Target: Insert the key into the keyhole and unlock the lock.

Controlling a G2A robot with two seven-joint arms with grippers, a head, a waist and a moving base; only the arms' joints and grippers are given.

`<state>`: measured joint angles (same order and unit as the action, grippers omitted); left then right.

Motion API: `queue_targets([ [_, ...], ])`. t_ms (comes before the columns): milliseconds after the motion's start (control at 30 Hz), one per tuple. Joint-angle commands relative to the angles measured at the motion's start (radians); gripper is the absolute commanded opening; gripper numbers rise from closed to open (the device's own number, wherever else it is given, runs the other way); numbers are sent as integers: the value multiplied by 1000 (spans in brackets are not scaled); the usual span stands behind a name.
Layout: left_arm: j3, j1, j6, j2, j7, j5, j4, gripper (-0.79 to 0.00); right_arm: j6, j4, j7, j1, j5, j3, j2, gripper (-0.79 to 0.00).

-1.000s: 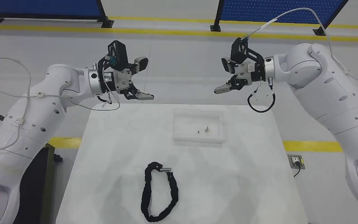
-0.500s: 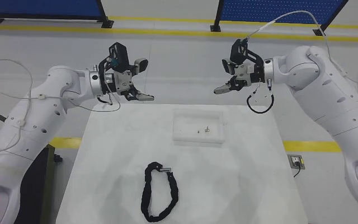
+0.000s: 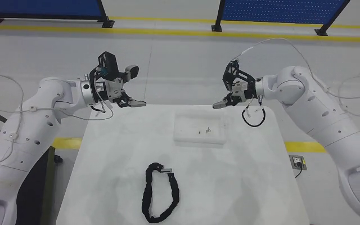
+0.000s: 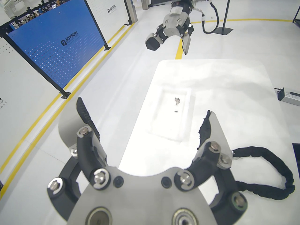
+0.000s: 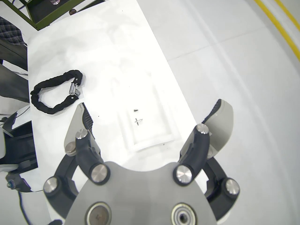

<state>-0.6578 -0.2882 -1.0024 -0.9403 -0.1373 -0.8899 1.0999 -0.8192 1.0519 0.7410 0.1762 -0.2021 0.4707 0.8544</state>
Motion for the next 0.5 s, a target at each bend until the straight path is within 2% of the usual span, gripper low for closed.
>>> queue_targets([
  [0,-10,-11,0,1,3,-2,8,0,57,9,45,11,29,-9,6,0],
  [300,-42,-41,-10,0,10,21,31,0,323,39,221,57,147,-30,34,0],
  [467,-63,-57,-10,8,21,58,32,0,443,57,250,94,157,-33,41,0],
])
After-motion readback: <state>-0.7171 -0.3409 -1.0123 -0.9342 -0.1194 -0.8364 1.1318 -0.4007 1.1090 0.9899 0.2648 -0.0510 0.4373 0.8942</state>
